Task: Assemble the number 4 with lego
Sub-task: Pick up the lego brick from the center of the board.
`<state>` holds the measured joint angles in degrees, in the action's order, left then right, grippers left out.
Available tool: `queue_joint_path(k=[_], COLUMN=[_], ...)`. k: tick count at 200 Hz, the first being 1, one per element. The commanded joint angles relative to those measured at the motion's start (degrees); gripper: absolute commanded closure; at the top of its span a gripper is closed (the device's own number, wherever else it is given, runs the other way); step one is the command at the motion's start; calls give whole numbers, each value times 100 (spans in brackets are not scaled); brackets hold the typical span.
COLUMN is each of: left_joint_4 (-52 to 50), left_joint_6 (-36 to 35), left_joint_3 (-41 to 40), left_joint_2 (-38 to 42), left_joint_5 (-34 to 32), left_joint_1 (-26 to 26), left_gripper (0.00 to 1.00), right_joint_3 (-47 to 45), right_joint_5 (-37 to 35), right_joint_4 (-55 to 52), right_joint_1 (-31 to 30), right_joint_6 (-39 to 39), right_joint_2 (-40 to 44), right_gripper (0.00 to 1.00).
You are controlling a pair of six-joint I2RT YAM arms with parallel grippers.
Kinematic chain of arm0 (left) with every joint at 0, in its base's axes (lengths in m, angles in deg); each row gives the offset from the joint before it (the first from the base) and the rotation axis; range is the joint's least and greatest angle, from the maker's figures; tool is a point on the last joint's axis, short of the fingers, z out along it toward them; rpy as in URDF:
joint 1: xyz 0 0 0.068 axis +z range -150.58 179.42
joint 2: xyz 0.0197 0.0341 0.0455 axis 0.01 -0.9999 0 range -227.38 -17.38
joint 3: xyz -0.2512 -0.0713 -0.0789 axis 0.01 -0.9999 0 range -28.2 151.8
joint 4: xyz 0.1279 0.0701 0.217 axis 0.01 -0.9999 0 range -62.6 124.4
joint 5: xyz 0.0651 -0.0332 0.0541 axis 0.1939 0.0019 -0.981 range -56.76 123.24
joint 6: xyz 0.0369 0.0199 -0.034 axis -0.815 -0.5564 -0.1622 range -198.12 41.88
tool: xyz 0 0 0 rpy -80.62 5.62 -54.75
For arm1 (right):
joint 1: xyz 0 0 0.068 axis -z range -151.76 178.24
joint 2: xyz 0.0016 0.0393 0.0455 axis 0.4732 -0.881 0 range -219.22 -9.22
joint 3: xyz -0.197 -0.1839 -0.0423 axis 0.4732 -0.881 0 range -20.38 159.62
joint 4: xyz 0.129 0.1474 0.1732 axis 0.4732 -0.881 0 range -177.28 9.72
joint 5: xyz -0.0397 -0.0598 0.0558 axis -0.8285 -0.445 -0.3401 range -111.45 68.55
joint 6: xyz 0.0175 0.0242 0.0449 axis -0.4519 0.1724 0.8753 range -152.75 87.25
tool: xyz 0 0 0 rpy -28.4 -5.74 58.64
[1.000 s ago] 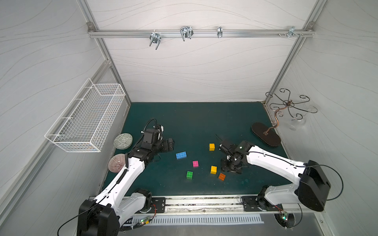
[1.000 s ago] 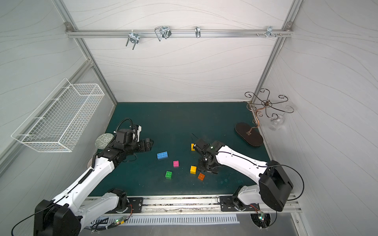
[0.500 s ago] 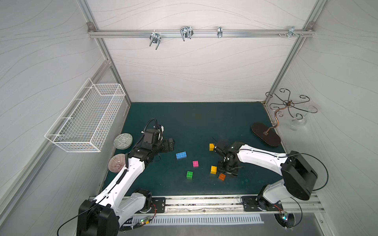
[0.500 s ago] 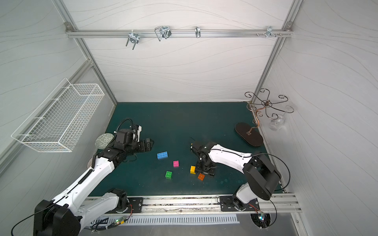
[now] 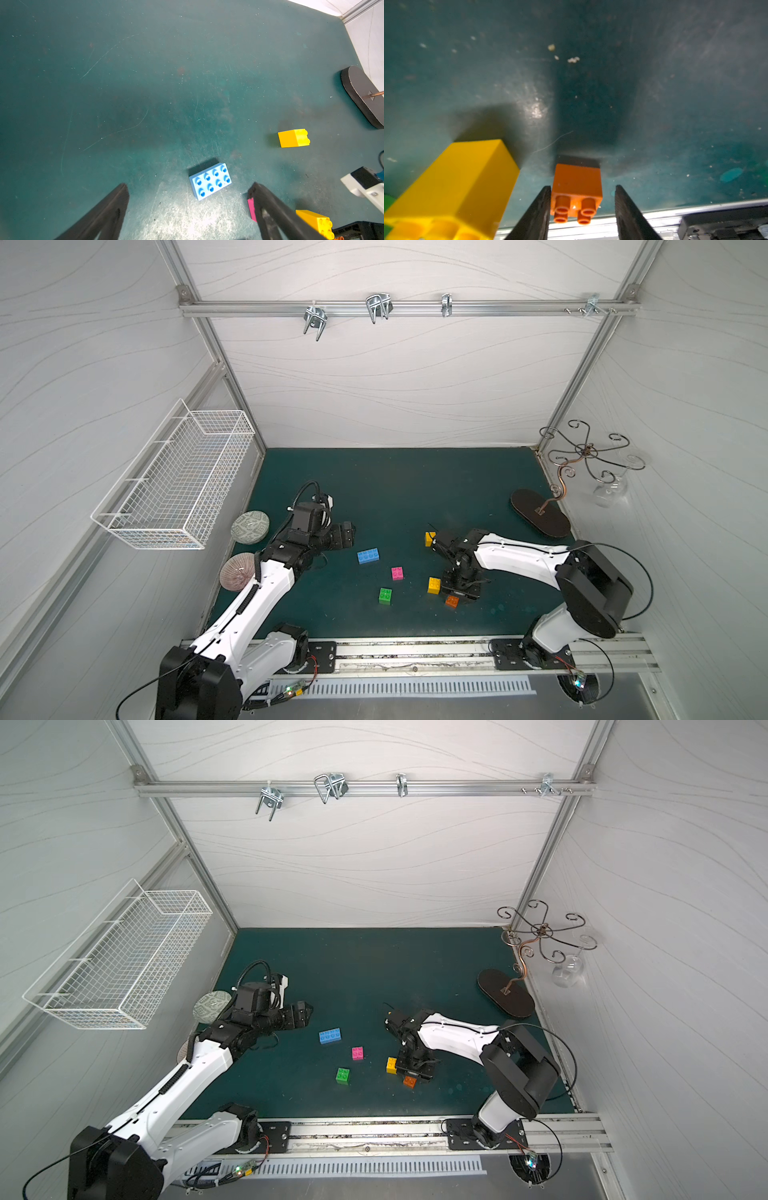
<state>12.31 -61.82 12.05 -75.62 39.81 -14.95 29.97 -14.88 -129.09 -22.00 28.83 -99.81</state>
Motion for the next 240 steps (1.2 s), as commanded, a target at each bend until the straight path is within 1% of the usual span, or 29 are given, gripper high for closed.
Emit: queue_joint_path(k=[1, 26, 48, 71, 99, 124, 160, 194, 240], left_joint_4=[63, 55, 51, 43, 19, 38, 55, 55, 5], left_joint_6=[14, 17, 6, 11, 16, 11, -46, -100, -210], left_joint_3=[60, 53, 53, 53, 44, 27, 72, 96, 210], left_joint_2=[75, 119, 145, 160, 190, 191, 104, 37, -171], left_joint_5=[-83, -127, -156, -168, -158, -101, -77, -77, 0], left_joint_1=[-22, -22, -22, -22, -22, -44, -131, -205, -242], left_gripper=[5, 5, 5, 5, 5, 5, 5, 5, 6], right_joint_3=[37, 72, 80, 72, 277, 633, 1088, 1716, 2504], right_joint_5=[51, -37, -97, -123, -345, -665, -893, -905, -504], right_joint_4=[-99, -145, -184, -214, -454, -883, -1210, -1369, -1451], right_joint_1=[-26, -18, -5, -10, 17, 105, 395, 713, 1209], right_joint_6=[21, 5, 3, 3, -170, -580, -1307, -2137, -2964], right_joint_2=[-127, -102, -10, 66, 263, 402, 450, 187, -405], right_gripper=[56, 63, 64, 68, 68, 68, 68, 67, 66])
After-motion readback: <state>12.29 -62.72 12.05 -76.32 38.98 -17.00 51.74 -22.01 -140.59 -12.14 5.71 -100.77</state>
